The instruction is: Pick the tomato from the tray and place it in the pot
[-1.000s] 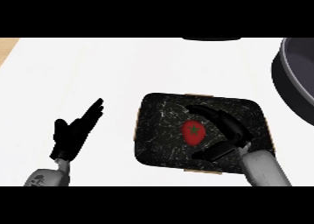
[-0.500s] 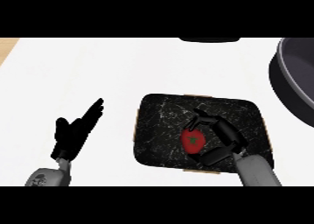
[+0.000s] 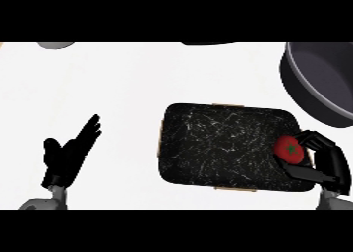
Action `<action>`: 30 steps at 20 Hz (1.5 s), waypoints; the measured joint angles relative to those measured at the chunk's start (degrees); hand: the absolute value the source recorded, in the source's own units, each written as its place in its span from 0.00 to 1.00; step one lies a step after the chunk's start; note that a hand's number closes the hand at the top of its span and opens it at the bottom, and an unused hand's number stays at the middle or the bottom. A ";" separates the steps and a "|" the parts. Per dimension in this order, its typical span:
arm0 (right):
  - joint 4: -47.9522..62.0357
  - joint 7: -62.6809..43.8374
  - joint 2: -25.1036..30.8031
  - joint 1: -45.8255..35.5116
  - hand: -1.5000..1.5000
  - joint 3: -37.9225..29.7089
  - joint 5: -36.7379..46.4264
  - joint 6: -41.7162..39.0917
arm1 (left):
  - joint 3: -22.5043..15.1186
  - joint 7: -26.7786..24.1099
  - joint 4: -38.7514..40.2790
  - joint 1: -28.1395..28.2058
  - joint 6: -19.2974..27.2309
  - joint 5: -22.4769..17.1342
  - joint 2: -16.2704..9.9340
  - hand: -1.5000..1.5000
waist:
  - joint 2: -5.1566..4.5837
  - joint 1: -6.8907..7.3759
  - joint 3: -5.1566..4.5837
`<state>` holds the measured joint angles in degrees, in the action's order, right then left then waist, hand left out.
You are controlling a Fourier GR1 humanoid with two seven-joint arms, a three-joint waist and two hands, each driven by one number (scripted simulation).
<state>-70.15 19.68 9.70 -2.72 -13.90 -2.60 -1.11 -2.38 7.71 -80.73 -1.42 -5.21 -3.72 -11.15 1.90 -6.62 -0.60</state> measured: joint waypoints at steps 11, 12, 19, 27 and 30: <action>-6.80 -1.73 5.31 14.93 1.00 -18.89 -0.38 18.92 | -2.27 1.81 -2.03 -1.26 -1.48 0.44 0.88 0.50 | -1.55 4.66 0.53; -8.70 -2.78 5.05 16.10 1.00 -18.92 0.59 20.27 | -2.27 1.68 -1.34 -1.62 -1.60 0.52 1.06 0.50 | -1.62 4.95 0.52; -21.21 -15.78 8.62 19.87 1.00 -17.58 10.68 26.56 | -2.42 0.99 -0.22 -2.61 -2.40 1.08 1.64 0.50 | -1.75 6.14 0.57; -29.56 -39.01 18.22 14.25 1.00 -15.29 24.09 25.06 | -2.61 0.70 -0.28 -2.70 -2.83 1.81 2.11 0.50 | -1.86 6.94 0.59; -27.85 -45.72 23.10 8.60 1.00 -14.43 27.24 22.02 | -2.46 0.00 0.92 -3.48 -2.68 2.31 2.52 0.50 | -1.83 7.13 0.63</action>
<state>-98.01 -26.04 32.80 5.88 -28.33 24.64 20.91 -4.84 7.71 -79.81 -4.89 -7.89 -1.42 -8.63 0.07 0.51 0.03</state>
